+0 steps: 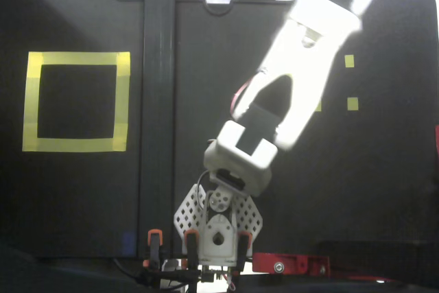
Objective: Grasp the block and place it in the designated area.
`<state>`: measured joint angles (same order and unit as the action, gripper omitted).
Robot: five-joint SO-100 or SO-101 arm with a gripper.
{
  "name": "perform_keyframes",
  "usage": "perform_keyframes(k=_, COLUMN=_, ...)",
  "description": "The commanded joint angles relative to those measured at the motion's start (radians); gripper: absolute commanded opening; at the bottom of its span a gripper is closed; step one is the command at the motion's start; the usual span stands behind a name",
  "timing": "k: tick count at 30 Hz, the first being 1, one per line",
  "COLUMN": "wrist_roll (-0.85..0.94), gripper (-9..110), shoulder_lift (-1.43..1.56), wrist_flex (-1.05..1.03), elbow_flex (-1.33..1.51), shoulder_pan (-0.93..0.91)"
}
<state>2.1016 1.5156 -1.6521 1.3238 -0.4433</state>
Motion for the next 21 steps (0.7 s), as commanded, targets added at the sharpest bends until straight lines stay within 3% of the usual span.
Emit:
perform_keyframes(k=1, wrist_roll=-0.072, gripper=17, shoulder_lift=0.041, wrist_flex=0.006, elbow_flex=-0.009, shoulder_pan=0.077)
perform_keyframes(k=21, wrist_roll=-0.742, gripper=17, shoulder_lift=0.011, wrist_flex=0.043, elbow_flex=0.035, shoulder_pan=0.742)
